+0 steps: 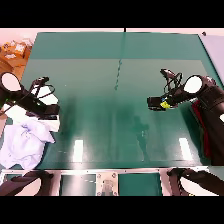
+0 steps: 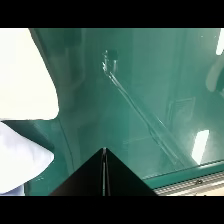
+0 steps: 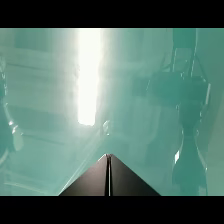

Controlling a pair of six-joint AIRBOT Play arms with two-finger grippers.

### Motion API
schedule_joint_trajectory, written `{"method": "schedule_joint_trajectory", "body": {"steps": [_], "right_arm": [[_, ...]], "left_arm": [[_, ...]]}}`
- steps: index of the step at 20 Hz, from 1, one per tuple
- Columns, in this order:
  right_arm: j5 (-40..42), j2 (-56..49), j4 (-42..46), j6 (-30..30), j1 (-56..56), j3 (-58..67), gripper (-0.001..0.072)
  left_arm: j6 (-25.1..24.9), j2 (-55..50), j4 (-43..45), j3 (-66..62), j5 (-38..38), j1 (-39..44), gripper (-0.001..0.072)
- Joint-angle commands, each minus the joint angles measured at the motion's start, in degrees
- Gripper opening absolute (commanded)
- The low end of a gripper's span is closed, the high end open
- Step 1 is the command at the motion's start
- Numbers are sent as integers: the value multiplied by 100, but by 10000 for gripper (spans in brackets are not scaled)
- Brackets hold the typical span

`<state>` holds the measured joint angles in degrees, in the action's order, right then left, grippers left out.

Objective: Fold the shirts.

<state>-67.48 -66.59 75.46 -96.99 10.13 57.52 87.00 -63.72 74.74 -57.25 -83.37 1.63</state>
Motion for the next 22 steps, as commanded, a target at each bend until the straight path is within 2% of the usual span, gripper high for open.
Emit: {"method": "schedule_joint_trajectory", "body": {"steps": [1,8,15,18,19,20,21,22], "right_arm": [[-2,2,0,-2,4,-2,16],[-2,2,0,-2,4,-2,16],[-2,2,0,-2,4,-2,16],[50,2,-50,-4,9,-2,16],[129,0,-50,-2,9,-4,16],[149,0,-74,-4,9,-7,16],[184,-13,-129,-2,9,-7,17],[243,-24,-144,-2,9,-9,17]], "left_arm": [[-2,4,2,2,2,2,23],[-2,4,-2,2,24,2,22],[-2,4,-24,2,651,2,23],[-4,2,9,4,1169,2,28],[-17,2,114,4,1392,2,336],[-15,0,391,4,1626,0,684],[-20,-17,896,4,1971,0,714],[17,-24,1545,4,2166,-2,715]]}}
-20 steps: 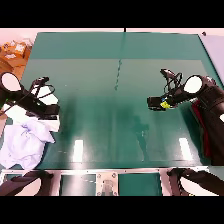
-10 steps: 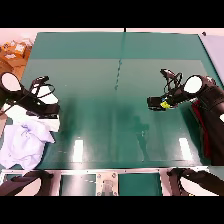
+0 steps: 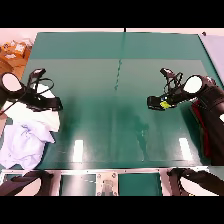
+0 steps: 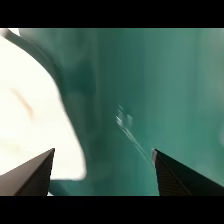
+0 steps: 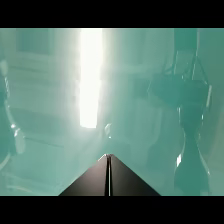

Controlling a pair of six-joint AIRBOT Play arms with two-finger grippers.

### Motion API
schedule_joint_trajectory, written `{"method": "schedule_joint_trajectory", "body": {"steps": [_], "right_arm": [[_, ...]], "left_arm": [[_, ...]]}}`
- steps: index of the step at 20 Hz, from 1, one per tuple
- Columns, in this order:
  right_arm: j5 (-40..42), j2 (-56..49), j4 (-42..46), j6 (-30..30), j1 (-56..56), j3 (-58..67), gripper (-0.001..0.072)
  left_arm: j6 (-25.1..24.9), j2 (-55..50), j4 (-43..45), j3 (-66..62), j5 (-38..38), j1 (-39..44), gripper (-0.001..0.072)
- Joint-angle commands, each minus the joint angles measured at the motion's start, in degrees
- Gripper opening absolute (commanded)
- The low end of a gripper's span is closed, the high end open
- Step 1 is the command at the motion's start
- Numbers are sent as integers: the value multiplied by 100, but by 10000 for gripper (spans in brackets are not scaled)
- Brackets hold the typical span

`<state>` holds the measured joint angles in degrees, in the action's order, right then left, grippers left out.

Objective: Fold the shirts.

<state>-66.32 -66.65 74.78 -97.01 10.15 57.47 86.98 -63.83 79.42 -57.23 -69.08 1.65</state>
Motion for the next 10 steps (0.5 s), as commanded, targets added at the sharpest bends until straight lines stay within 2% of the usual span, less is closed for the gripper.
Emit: {"method": "schedule_joint_trajectory", "body": {"steps": [1,2,4,7,10], "right_arm": [[149,-17,-74,0,7,-7,17],[179,-17,-72,0,4,-7,17],[323,-17,-70,0,4,-7,17],[549,-17,-74,0,7,-7,17],[549,-17,-83,0,7,-7,17]], "left_arm": [[142,-22,1622,2,835,-59,715],[374,-70,2002,2,922,-227,715],[581,-304,2033,11,997,-767,715],[577,-1008,1884,9,997,-1342,715],[573,-1801,1871,9,1025,-1458,715]]}}
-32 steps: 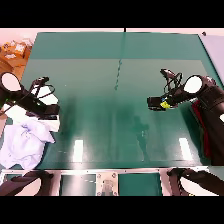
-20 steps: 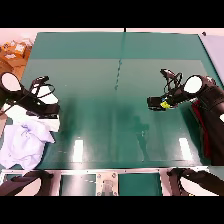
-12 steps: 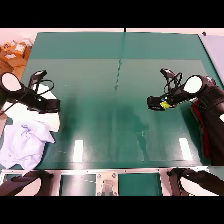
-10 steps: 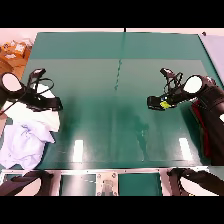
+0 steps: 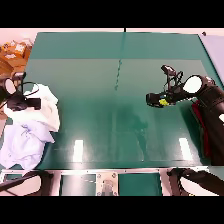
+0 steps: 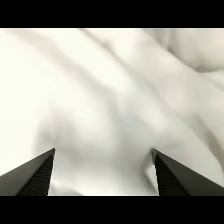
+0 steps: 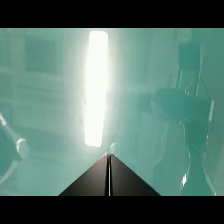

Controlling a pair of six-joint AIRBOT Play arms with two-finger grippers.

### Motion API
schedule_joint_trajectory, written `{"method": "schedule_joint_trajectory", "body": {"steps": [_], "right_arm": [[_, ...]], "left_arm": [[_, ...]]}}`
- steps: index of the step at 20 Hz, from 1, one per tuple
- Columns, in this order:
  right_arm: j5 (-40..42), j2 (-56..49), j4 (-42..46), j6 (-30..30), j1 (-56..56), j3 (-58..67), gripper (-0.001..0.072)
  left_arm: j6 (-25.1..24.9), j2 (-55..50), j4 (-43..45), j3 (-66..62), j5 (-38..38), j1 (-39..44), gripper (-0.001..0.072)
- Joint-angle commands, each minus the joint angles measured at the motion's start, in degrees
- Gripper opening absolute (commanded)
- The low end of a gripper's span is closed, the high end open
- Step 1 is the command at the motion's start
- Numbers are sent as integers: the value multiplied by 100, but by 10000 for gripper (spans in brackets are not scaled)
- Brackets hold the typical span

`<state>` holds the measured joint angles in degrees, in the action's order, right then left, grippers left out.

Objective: Fold the shirts.

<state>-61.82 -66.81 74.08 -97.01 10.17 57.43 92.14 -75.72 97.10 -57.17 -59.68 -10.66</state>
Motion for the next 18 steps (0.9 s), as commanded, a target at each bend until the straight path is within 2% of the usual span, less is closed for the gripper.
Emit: {"method": "schedule_joint_trajectory", "body": {"steps": [1,2,3,4,5,8,11,15,18], "right_arm": [[101,-2,-13,0,4,-2,17],[98,-2,-13,-2,2,-2,17],[98,-2,-13,0,-2,-2,17],[98,-2,-13,0,-2,-2,17],[98,-2,-9,0,-2,-2,17],[90,2,28,0,-63,17,16],[4,28,35,2,-431,160,16],[-332,179,33,24,-1198,245,15],[-380,422,26,22,-1766,245,15]], "left_arm": [[57,-798,46,2,111,-227,713],[61,-922,22,0,162,-227,660],[61,-944,20,0,195,-227,436],[33,-929,20,-68,151,-227,117],[15,-896,15,-188,22,-227,21],[-118,-879,-184,-1099,-721,-199,22],[-214,-647,-529,-2194,-1279,227,21],[-192,-33,-798,-3265,-1307,1635,21],[-96,81,-1283,-3539,-1010,2728,21]]}}
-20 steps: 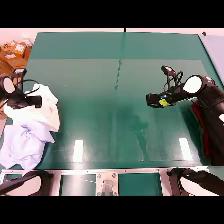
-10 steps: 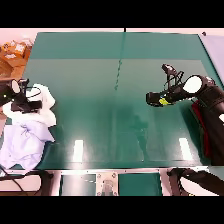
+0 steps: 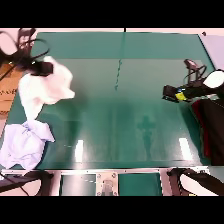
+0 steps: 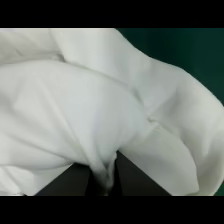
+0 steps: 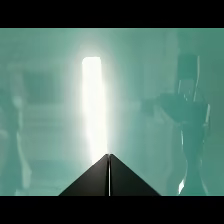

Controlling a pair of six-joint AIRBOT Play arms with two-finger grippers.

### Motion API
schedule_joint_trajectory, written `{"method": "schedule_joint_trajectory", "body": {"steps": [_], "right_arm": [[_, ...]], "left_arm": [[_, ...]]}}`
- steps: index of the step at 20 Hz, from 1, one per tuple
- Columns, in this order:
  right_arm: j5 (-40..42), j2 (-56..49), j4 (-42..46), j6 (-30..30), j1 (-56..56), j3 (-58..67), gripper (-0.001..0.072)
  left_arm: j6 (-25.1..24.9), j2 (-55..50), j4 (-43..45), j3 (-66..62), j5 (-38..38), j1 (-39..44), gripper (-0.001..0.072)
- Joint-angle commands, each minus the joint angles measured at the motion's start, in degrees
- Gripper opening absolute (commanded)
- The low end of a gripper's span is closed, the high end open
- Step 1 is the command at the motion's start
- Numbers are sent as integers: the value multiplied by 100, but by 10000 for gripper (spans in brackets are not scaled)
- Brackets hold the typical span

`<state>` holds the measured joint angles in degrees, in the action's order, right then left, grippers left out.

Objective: Fold the shirts.

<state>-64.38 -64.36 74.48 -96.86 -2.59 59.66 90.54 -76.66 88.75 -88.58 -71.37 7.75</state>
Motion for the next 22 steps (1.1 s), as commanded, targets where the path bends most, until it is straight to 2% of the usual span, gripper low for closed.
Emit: {"method": "schedule_joint_trajectory", "body": {"steps": [1,7,8,9,10,11,12,13,16,18,21,22], "right_arm": [[-125,271,-15,4,-634,22,15],[-125,671,-13,7,-977,22,15],[-122,671,-13,7,-977,22,15],[-122,671,-9,7,-977,22,16],[-122,671,-9,7,-977,22,26],[-125,671,-11,4,-977,22,129],[-125,671,-13,4,-977,17,337],[-125,671,-48,4,-964,-17,458],[-125,671,-361,7,-931,-452,458],[-98,669,-490,7,-796,-1067,460],[551,625,-892,9,-302,-2194,459],[866,516,-1106,31,-63,-2487,432]], "left_arm": [[85,116,-599,-398,295,1237,22],[94,-918,-1751,-223,1097,2739,24],[87,-1134,-1961,-223,1093,2894,80],[-17,-1316,-2157,-223,1082,3018,528],[-7,-1399,-2317,-229,1025,3051,695],[-83,-1414,-2365,-240,887,3014,706],[-111,-1394,-2304,-291,643,2911,706],[-149,-1373,-2151,-389,278,2712,706],[-164,-1357,-1574,-699,-822,1825,706],[-138,-1357,-1163,-730,-1261,1099,705],[-55,-1375,-739,-730,-1314,153,706],[-57,-1375,-715,-723,-1204,-131,706]]}}
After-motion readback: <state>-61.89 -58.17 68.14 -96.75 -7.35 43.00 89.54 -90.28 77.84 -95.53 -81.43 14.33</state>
